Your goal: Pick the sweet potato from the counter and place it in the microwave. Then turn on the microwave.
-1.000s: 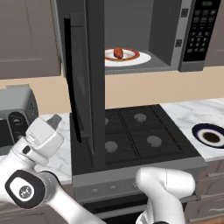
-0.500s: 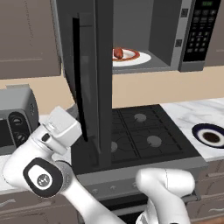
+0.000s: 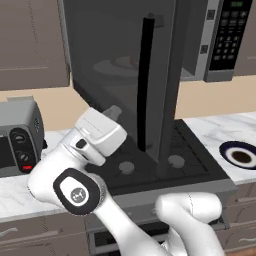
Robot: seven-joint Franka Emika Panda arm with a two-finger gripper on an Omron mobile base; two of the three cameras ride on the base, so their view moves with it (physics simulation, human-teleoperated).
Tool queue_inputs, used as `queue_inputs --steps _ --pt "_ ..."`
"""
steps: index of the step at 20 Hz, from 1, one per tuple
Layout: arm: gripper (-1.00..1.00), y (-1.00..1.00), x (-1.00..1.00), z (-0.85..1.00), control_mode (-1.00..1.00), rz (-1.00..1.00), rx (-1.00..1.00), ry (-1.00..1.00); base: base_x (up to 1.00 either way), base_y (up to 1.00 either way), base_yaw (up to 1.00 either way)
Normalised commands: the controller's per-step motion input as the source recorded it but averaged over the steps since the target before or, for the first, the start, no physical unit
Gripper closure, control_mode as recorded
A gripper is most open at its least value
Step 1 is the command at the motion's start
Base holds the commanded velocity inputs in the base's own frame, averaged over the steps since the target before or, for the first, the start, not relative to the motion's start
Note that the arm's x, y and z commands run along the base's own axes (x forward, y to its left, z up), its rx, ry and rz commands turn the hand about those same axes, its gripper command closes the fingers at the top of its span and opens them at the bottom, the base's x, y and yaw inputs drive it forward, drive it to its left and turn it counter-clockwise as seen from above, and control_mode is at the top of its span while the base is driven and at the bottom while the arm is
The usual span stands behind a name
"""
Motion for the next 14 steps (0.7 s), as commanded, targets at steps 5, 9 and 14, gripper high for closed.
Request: queue_inputs --steps 5,9,14 --pt "1.0 -0.82 -0.11 0.3 -1.0 0.0 0.0 0.0 0.0 0.0 0.0" --pt "1.0 -0.77 -0.09 0.3 -1.0 0.0 0.0 0.0 0.0 0.0 0.0" --pt "1.0 -0.71 0.0 0.29 -1.0 0.05 0.02 0.0 0.0 0.0 0.0"
